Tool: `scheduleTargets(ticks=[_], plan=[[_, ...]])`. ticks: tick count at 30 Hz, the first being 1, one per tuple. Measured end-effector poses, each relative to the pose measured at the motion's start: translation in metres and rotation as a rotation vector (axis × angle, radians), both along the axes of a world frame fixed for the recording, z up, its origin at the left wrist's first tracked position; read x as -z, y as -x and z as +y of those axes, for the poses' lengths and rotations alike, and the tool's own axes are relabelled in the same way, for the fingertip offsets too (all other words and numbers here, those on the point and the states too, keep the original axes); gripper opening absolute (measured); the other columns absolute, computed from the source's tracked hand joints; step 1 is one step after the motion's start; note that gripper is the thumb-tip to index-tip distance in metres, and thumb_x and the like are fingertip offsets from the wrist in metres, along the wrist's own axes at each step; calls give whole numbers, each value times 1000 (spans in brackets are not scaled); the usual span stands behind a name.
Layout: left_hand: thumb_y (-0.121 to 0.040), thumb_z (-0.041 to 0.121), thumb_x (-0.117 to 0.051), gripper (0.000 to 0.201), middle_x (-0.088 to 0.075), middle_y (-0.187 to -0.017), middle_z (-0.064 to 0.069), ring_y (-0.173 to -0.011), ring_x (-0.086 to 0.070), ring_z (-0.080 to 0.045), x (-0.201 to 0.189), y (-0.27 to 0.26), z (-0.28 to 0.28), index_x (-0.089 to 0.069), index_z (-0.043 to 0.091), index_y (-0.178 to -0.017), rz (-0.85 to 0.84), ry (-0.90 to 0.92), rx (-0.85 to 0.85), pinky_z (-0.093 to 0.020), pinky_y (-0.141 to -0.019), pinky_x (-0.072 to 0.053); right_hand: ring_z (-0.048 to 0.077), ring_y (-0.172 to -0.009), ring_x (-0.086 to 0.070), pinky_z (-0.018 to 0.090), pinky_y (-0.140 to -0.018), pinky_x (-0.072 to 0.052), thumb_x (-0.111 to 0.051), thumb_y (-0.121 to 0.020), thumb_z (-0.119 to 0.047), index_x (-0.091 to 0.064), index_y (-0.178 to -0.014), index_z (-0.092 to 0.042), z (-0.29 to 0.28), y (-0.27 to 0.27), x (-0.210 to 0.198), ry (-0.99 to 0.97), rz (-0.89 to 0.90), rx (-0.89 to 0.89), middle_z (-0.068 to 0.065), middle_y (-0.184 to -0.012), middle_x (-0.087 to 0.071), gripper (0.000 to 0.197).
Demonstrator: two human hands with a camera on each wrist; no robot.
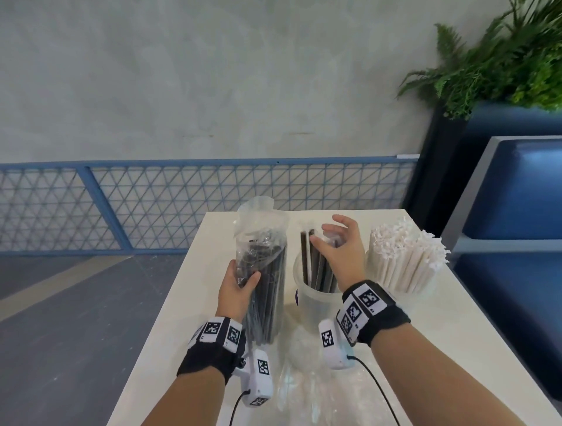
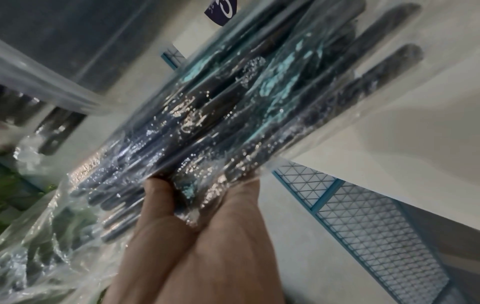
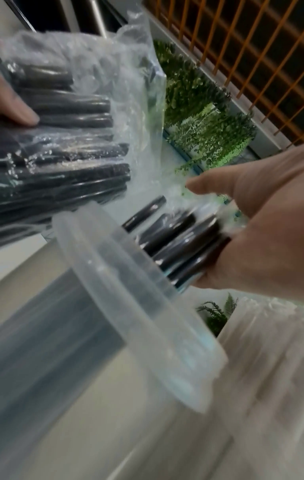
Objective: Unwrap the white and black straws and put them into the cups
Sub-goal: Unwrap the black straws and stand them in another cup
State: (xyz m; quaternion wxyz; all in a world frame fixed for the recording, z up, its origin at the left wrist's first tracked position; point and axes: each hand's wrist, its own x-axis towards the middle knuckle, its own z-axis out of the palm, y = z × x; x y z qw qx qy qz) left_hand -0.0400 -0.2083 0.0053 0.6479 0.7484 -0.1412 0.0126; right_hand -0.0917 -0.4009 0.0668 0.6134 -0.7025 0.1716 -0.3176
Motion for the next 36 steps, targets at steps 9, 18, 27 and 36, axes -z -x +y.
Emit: scheduleTargets(ticks=[9,18,27,36], plan=[[-87,5,-62,37,-61,-108,13,-93,-58,18,9,3,7,-50,30,-110,54,146,64,-4,-84,-43,7,-109,-53,15,-95,-41,-67,-82,-17,-48,-117,-15,41,14,-25,348,-231,-1,-2,-114,-54,40],[-33,49,-93,115,-62,-121,-5,-110,-63,-14,16,6,38,-40,17,-130,186,241,207,-35,-93,-51,9,-128,-46,39,-109,-40,-87,-50,-43,-19,-142,-30,81,4,22,158,211,-556,-6,-138,-46,115],[-27,41,-95,116,-65,-117,-10,-107,-65,-18,13,3,34,-47,6,-126,218,124,242,-25,-83,-55,17,-110,-60,16,-85,-41,-77,-74,-23,-53,-122,-11,79,14,40,397,345,-485,3,-118,-65,55],[-39,24,-92,85,-71,-108,-9,-101,-68,-21,19,-2,23,-59,6,-116,277,89,78,-48,-95,-51,18,-99,-51,27,-89,-46,-51,-75,-66,-46,-127,-33,68,20,-9,744,43,-211,1,-115,-40,62]])
